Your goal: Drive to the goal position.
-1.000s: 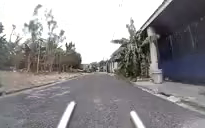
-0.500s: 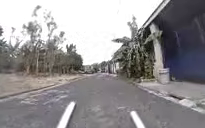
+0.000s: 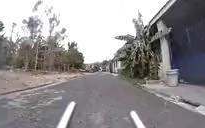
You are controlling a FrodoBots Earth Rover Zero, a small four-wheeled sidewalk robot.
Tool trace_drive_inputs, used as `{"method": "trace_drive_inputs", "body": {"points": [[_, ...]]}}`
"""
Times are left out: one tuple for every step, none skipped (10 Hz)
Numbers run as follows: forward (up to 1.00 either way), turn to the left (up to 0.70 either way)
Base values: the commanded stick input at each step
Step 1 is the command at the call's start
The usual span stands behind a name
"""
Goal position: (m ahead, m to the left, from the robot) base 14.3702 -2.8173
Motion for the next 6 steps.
{"method": "trace_drive_inputs", "body": {"points": [[0.85, 0.02], [0.85, 0.0], [0.85, 0.0], [0.85, 0.0], [0.85, 0.0], [0.85, 0.0]]}}
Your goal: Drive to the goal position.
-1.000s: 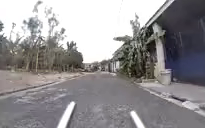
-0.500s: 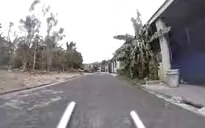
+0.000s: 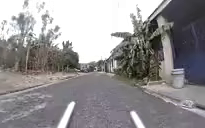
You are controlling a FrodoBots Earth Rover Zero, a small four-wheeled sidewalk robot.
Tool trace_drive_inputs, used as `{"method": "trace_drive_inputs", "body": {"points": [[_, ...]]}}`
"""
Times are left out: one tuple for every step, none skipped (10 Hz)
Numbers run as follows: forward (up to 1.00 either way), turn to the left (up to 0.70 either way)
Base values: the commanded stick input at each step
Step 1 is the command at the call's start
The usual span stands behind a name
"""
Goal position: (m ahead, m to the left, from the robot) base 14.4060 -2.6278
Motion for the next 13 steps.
{"method": "trace_drive_inputs", "body": {"points": [[0.85, 0.0], [0.85, 0.0], [0.85, 0.0], [0.85, 0.0], [0.85, 0.0], [0.85, 0.0], [0.85, 0.0], [0.85, 0.0], [0.85, 0.0], [0.85, 0.0], [0.85, 0.0], [0.85, 0.0], [0.85, 0.0]]}}
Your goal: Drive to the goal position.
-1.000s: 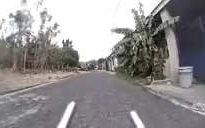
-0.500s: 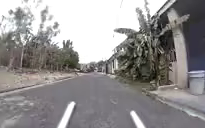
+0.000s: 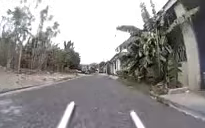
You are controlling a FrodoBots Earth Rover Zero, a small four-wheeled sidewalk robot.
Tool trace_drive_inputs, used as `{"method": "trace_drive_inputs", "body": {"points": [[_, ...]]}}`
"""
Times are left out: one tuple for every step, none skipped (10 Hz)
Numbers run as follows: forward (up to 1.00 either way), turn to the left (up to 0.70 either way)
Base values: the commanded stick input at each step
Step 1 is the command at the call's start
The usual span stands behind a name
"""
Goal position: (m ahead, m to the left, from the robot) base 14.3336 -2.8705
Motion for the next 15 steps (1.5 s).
{"method": "trace_drive_inputs", "body": {"points": [[0.85, 0.0], [0.85, 0.0], [0.85, 0.0], [0.85, 0.0], [0.85, 0.0], [0.85, 0.0], [0.85, 0.0], [0.85, 0.0], [0.85, 0.0], [0.85, 0.0], [0.85, 0.0], [0.85, 0.0], [0.85, 0.0], [0.85, 0.0], [0.85, 0.0]]}}
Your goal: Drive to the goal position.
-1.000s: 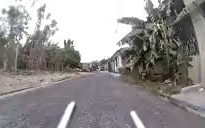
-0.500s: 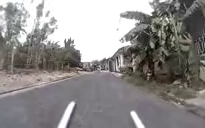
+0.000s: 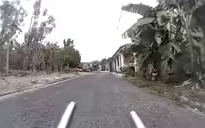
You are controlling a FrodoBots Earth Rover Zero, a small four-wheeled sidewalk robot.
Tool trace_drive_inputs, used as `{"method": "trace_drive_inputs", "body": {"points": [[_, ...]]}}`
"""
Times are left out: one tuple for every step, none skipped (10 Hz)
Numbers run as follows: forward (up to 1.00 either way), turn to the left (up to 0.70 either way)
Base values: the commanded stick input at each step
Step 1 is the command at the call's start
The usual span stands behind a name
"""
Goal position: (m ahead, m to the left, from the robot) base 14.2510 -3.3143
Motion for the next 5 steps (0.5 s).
{"method": "trace_drive_inputs", "body": {"points": [[0.85, 0.0], [0.85, 0.0], [0.85, 0.0], [0.85, 0.0], [0.85, 0.0]]}}
